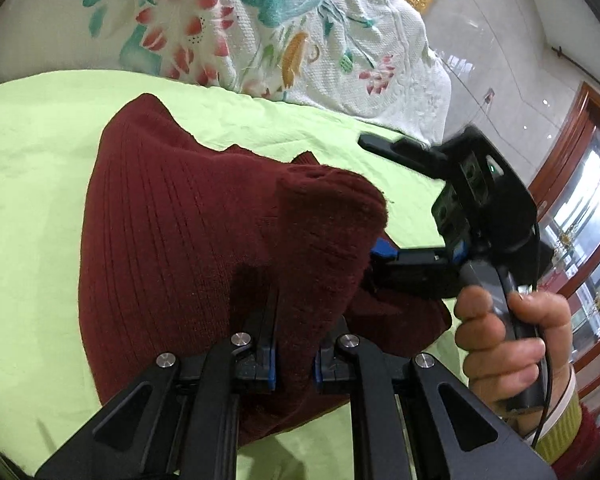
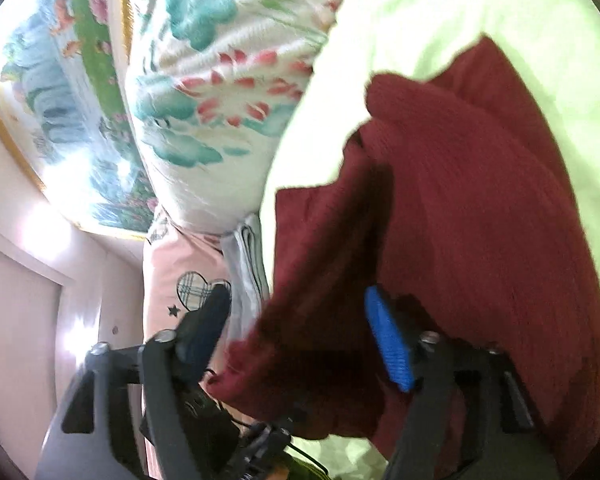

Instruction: Fold large clothes

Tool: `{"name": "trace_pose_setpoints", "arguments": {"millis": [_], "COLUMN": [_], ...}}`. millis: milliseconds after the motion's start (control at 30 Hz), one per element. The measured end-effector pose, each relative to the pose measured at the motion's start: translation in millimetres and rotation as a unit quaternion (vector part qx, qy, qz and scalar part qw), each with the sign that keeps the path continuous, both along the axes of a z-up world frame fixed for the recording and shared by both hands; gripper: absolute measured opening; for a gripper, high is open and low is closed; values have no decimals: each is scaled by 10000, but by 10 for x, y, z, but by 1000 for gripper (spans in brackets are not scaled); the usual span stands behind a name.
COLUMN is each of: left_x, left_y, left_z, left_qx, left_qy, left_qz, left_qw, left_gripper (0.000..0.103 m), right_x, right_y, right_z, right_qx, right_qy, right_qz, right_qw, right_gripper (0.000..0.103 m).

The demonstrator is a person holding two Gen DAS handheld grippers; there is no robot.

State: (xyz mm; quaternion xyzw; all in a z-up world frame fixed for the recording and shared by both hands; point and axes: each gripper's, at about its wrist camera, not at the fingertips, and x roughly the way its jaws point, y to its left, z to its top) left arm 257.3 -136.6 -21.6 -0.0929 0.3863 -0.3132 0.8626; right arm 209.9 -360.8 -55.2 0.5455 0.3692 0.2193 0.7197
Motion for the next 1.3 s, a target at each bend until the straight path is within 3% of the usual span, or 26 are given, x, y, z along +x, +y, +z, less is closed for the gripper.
{"name": "trace_pose_setpoints", "arguments": {"millis": [67, 200, 233, 267, 300, 367, 467, 567, 767, 933, 1067, 1167, 1300], "left_x": [-25, -90, -104, -125, -147, -185, -281, -332, -215, -268, -227, -212, -393], "left_y": [-14, -32, -27, -27, -47, -73, -158, -353, -746, -746, -750, -687, -407], "left_z": [0, 16, 23, 33, 63, 125, 267, 272, -189, -165, -217, -139, -7], "left_qx": [4, 76, 106, 153, 228, 270, 228, 223, 493, 461, 494, 396, 107], "left_qy": [-8, -65, -85, -114, -177, -273, -501, -550, 68, -21, 141, 301, 417], "left_qz": [19, 4, -19, -39, -51, -106, -287, -548, -828, -912, -947, -970, -1015], "left_qw": [10000, 9999, 9999, 9998, 9996, 9992, 9981, 9967, 9953, 9948, 9942, 9940, 9939], "left_gripper": [11, 11, 11, 11, 11, 11, 11, 11, 10, 10, 12, 21, 47], "right_x": [144, 429, 485, 530, 577, 582, 392, 145, 77, 16, 2, -51, -121], "right_y": [90, 339, 391, 423, 442, 408, 252, 73, -243, -298, -313, -349, -307], "right_z": [17, 119, 141, 142, 148, 221, 477, 659, 162, 160, 94, 60, 151], "right_qx": [-489, -1396, -1631, -1789, -1906, -1912, -1964, -2292, -2898, -2822, -2787, -2651, -2916], "right_qy": [261, 321, 316, 333, 359, 165, -427, -847, -27, -108, -8, 48, 36], "right_qz": [189, 564, 628, 671, 716, 718, 573, 346, 183, 72, -28, -86, -22], "right_qw": [9983, 9881, 9841, 9810, 9784, 9788, 9779, 9691, 9569, 9593, 9604, 9642, 9565], "right_gripper": [77, 74, 56, 29, 22, 17, 16, 16, 16, 16, 16, 22, 31]}}
